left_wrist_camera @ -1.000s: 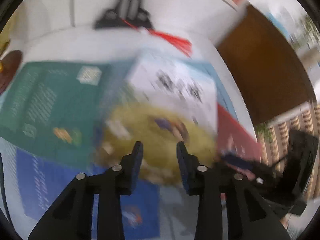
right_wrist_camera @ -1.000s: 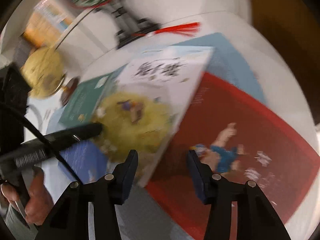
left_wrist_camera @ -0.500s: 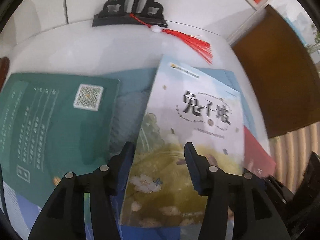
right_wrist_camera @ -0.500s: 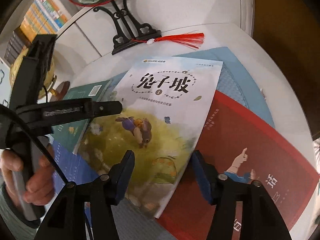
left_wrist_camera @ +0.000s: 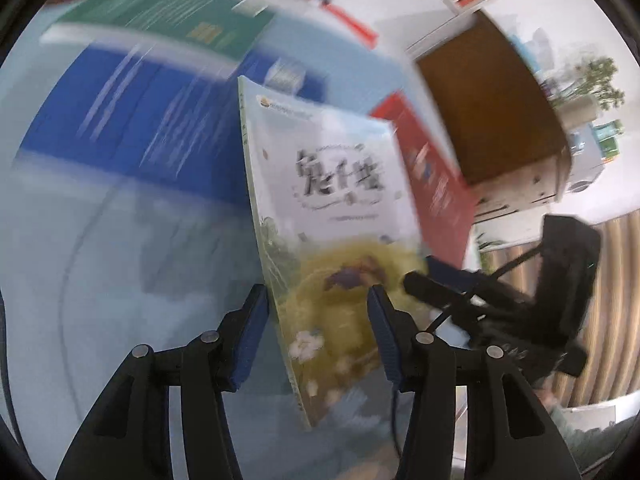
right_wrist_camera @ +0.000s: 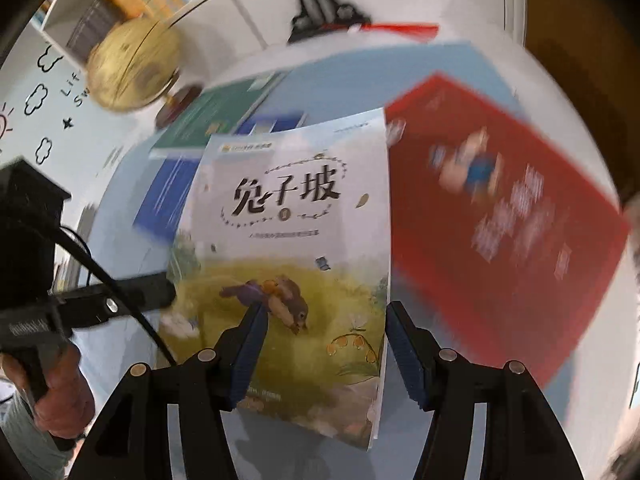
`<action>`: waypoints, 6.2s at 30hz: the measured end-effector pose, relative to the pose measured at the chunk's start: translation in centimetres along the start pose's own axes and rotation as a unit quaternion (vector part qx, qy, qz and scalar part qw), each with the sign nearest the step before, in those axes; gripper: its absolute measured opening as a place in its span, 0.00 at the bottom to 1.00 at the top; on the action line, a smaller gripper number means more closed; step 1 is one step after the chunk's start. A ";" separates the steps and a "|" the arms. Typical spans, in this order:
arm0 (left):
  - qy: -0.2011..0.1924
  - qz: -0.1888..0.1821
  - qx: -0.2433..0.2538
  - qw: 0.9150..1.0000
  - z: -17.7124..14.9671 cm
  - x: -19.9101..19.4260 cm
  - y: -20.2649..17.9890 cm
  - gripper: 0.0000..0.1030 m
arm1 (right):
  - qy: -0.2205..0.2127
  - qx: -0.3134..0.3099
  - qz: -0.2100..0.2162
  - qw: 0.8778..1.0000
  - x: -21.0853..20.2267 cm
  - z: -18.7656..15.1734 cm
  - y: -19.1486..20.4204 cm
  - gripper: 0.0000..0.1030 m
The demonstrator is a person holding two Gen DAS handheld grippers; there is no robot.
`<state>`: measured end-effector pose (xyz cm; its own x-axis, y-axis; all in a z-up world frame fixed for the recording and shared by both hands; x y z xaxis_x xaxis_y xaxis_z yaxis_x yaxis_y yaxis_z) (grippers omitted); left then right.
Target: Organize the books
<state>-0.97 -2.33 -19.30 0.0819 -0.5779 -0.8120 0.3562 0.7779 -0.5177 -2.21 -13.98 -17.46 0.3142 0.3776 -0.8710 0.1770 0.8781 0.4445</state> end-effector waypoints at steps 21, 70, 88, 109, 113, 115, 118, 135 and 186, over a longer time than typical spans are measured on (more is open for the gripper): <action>-0.107 -0.155 -0.037 0.981 -5.7 -6.0 -2.9 0.32 | -0.008 0.023 -0.011 1.000 -1.3 -8.7 1.2 0.57; -0.087 -0.015 0.014 0.996 -5.0 -12.9 3.2 0.10 | -0.028 -0.193 0.062 0.979 -6.4 -6.8 16.3 0.28; -0.183 0.115 -0.063 0.974 -7.4 -34.9 32.7 0.11 | -0.028 -0.262 0.153 0.953 8.3 -9.3 54.0 0.30; -0.112 0.096 -0.178 0.973 -9.4 -33.8 45.1 0.37 | 0.030 -0.210 0.103 0.972 16.5 -9.8 59.8 0.30; -0.106 0.119 -0.188 0.969 -10.5 -34.0 45.8 0.37 | 0.040 -0.208 0.089 0.973 17.7 -10.3 59.7 0.30; -0.107 0.139 -0.189 0.966 -10.9 -34.4 45.9 0.37 | 0.050 -0.203 0.089 0.974 18.1 -10.5 59.5 0.30; -0.109 0.169 -0.188 0.962 -11.4 -34.8 45.9 0.37 | 0.059 -0.211 0.087 0.972 18.4 -10.7 59.2 0.30; -0.140 0.155 -0.143 0.968 -8.2 -31.2 35.1 0.37 | 0.048 -0.100 0.029 0.993 9.9 -10.6 38.2 0.53; -0.182 0.192 -0.169 0.949 -11.0 -4.5 -12.9 0.48 | -0.087 -0.165 -0.001 0.982 -15.3 -1.7 -9.3 0.86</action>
<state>-16.18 -7.03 -11.96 0.4833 -0.2347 -0.8434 -0.0786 0.9479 -0.3088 -10.29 -27.39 -8.57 0.4743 0.3443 -0.8102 -0.1243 0.9373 0.3255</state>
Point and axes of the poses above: each gripper's, at about its wrist camera, not at the fingertips, and x roughly the way its jaws point, y to its left, z to its top, the point moved 6 cm from there along x, roughly the way its jaws point, and after that the axes turned 8 degrees about x, right-handed, at the moved point
